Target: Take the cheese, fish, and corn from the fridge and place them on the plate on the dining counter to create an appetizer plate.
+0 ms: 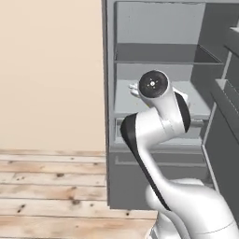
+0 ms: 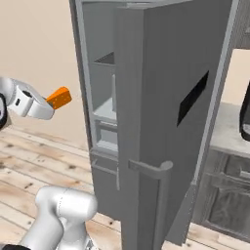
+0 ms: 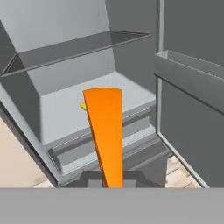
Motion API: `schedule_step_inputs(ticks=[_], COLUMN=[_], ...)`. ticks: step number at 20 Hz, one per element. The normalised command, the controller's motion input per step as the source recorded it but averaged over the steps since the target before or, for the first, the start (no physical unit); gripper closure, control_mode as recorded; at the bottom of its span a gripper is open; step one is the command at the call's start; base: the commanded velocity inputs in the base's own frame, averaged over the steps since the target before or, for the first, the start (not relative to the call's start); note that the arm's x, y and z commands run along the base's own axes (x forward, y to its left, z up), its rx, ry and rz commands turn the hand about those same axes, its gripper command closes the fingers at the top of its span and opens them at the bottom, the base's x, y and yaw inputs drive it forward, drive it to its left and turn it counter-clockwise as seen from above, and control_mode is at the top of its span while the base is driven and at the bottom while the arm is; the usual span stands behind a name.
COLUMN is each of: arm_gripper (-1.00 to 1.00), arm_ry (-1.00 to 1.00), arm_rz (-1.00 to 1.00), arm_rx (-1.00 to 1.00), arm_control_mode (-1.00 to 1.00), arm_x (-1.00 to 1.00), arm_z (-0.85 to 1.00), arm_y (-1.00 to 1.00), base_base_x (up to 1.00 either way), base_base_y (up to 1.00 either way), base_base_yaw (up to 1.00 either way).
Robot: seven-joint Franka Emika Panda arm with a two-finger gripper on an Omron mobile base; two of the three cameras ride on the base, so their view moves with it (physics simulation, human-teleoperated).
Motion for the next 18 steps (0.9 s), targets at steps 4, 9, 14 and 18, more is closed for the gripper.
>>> schedule_step_inputs(ticks=[4,9,14,18], arm_gripper=[1.0,1.0,1.0,1.0], arm_ry=[0.0,0.0,0.0,0.0], arm_rz=[0.0,0.0,0.0,0.0], arm_rx=[0.0,0.0,0.0,0.0], arm_control_mode=[1.0,1.0,1.0,1.0], arm_x=[0.0,0.0,0.0,0.0], arm_z=[0.0,0.0,0.0,0.0], arm_y=[0.0,0.0,0.0,0.0], base_base_x=[-0.24,-0.19,-0.09,-0.03], base_base_y=[0.23,0.31,0.55,0.69], base_base_yaw=[0.6,0.66,0.66,0.65])
